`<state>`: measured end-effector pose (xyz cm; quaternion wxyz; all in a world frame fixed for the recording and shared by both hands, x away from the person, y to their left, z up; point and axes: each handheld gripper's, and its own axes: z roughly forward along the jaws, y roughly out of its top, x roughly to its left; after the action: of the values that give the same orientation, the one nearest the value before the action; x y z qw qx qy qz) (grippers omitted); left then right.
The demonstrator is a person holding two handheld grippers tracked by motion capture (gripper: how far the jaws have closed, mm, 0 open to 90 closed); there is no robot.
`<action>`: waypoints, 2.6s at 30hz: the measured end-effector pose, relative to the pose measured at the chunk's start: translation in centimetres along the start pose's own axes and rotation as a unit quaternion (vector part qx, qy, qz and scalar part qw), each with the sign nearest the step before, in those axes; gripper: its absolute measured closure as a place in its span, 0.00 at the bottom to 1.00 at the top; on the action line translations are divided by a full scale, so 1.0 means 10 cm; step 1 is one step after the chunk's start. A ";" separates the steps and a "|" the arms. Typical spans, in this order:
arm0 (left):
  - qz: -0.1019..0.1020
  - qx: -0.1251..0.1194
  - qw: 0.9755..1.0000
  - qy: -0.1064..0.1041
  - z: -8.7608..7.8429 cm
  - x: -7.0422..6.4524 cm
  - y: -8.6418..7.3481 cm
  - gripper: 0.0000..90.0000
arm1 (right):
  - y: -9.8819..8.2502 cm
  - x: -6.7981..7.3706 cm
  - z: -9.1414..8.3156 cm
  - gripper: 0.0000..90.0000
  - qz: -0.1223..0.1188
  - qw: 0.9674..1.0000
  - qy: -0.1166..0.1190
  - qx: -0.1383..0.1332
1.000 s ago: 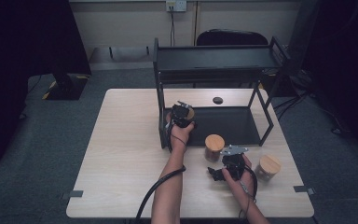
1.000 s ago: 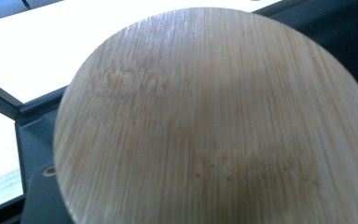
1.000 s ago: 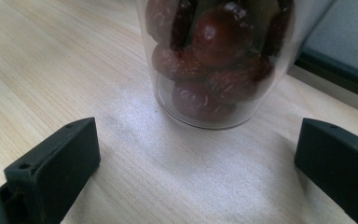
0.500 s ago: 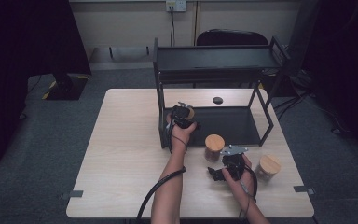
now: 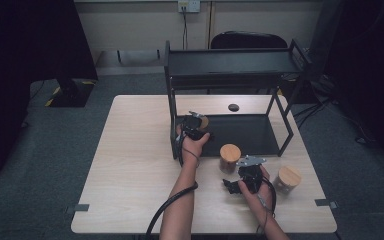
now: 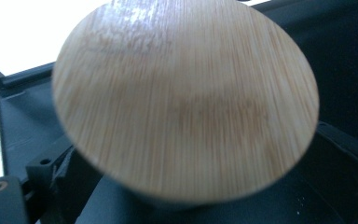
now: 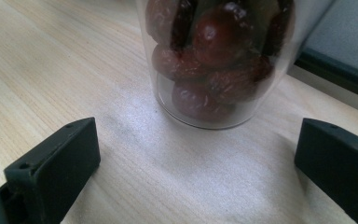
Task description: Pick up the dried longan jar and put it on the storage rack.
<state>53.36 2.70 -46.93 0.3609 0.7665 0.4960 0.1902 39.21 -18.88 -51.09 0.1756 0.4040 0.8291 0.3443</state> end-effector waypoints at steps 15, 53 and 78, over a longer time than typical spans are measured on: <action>-0.009 -0.010 1.000 -0.011 -0.11 -0.01 -0.10 0.06 | 0.00 0.00 0.00 0.00 0.000 1.000 0.000 -0.001; 0.007 -0.023 0.998 -0.053 -0.40 -0.12 -0.24 0.06 | 0.00 0.00 0.00 0.00 0.000 1.000 0.000 -0.001; 0.019 -0.025 0.996 -0.086 -0.48 -0.15 -0.43 0.06 | 0.00 0.00 0.00 0.00 0.000 1.000 0.000 -0.001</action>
<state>46.88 4.17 -46.82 0.4177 0.7803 0.4432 0.1424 39.22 -18.87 -51.10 0.1758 0.4042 0.8287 0.3448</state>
